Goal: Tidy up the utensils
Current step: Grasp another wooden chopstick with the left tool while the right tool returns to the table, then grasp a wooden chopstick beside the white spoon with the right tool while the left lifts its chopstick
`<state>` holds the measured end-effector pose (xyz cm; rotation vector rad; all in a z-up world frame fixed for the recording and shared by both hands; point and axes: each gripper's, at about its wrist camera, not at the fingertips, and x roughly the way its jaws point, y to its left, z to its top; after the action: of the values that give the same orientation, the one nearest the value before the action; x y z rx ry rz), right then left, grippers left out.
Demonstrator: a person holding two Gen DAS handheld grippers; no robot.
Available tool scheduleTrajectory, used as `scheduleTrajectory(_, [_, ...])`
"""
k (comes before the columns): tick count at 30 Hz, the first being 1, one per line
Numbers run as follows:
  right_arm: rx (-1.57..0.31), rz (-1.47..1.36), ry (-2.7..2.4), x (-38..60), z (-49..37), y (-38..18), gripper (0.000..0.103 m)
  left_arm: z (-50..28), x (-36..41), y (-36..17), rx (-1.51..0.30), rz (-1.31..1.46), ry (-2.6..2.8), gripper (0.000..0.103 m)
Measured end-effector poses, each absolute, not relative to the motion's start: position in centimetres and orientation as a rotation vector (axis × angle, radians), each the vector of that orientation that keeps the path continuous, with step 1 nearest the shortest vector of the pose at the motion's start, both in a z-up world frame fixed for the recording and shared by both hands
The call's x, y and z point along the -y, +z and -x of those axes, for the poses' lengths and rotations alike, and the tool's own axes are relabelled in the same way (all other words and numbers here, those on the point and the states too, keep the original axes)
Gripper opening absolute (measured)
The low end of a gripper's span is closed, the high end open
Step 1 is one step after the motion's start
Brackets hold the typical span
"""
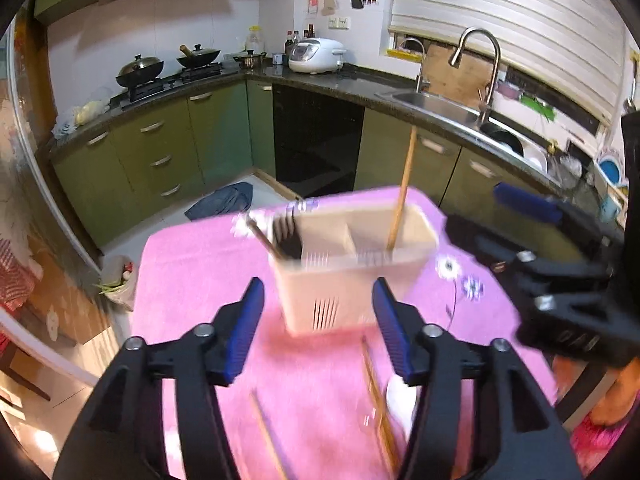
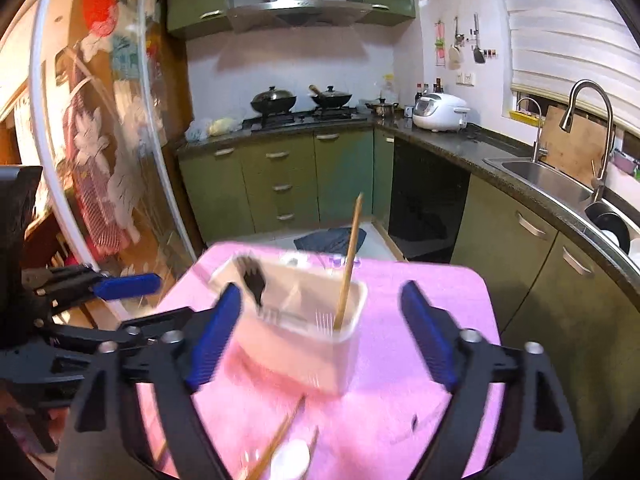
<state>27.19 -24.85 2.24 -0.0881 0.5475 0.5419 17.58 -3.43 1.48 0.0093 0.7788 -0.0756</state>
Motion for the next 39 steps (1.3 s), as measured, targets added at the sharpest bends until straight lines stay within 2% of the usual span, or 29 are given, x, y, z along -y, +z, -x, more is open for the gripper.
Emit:
scheduleTrajectory(2, [-0.589,0.098,0.562,25.9,-25.7,1.0,0.086,-15.5,3.3,-0.1,-0.816,-0.030,-0.069,0.054])
scheduleTrajectory(9, [-0.770,0.202,0.496,28.6,-21.3,-8.2,0.086,-10.2,0.6,-11.2,-1.069,-0.009,0.037,0.054])
scheduleTrajectory(11, [-0.799,0.191,0.502,29.1,-20.5,-9.7,0.085,-10.0,-0.1,-13.4,-1.122,0.014,0.051,0.048])
scheduleTrajectory(13, [-0.834,0.183,0.499,29.5,-19.8,-11.2,0.085,-10.2,-0.5,-14.3,-1.133,0.034,0.067,0.048])
scheduleTrajectory(17, [-0.875,0.182,0.476,30.2,-19.6,-13.1,0.086,-10.9,-0.9,-14.7,-1.122,0.040,0.100,0.047])
scheduleTrajectory(23, [-0.892,0.195,0.442,30.4,-20.7,-12.9,0.084,-12.0,-0.9,-14.5,-1.119,0.034,0.084,0.022])
scheduleTrajectory(29, [-0.937,0.224,0.476,28.9,-20.7,-13.9,0.072,-12.6,-0.2,-14.5,-1.109,0.039,0.071,0.010])
scheduleTrajectory(36, [-0.975,0.294,0.486,25.7,-21.0,-15.3,0.059,-11.9,0.3,-14.5,-1.094,0.020,0.035,0.006])
scheduleTrajectory(39, [-1.001,0.290,0.472,24.9,-22.1,-15.9,0.057,-11.7,0.4,-14.5,-1.091,0.013,0.024,0.006])
